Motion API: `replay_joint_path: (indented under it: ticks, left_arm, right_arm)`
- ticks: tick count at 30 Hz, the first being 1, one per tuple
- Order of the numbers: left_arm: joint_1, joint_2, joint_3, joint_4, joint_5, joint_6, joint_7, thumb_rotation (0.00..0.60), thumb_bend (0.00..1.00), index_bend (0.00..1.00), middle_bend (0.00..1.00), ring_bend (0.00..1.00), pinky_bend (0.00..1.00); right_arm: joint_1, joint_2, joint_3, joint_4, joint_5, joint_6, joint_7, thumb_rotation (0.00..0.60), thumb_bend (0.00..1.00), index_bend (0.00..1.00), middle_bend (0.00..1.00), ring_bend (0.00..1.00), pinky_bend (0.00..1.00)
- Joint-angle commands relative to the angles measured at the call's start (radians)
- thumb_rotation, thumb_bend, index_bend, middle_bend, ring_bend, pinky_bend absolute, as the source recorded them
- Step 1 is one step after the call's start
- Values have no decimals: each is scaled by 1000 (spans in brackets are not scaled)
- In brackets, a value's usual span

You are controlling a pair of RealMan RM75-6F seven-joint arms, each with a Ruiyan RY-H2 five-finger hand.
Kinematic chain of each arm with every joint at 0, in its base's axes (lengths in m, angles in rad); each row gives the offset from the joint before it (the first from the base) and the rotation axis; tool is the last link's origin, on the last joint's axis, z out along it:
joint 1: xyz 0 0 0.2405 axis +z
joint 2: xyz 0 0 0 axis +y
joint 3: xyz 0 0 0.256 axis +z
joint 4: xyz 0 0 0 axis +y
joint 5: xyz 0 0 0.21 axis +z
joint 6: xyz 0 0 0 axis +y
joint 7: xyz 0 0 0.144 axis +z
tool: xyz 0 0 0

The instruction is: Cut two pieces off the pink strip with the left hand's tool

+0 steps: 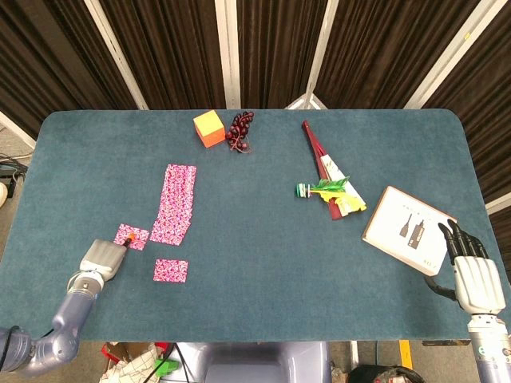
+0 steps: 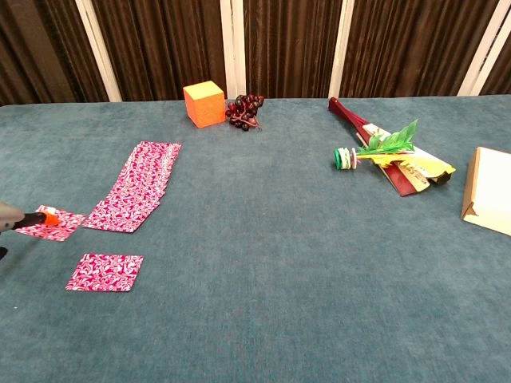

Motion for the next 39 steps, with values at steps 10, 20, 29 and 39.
replay_joint_path:
  ticks: [10,20,29,39]
  left_arm:
    - [69,65,43,26,70,-17,-66,600,899,98,926,817,791]
    - [108,115,14,29,163,-33,-159,600,899,100,926,817,791]
    - [150,193,-48,-78,377,12,-309,600,496,47,646,551,669]
    - [442,460,7,-361,897,367,-665,600,256,43,202,150,313]
  right_arm:
    - [0,0,0,-5,-1,1,-3,600,217,9,0,132,151]
    - [3,-2,1,-4,-1,-2,-9,600,218,8,0,132,151]
    - [1,-2,2,0,8,-3,-8,600,218,9,0,132,151]
    - [2,-6,3,4,8,-3,-5,600,218,8,0,132,151]
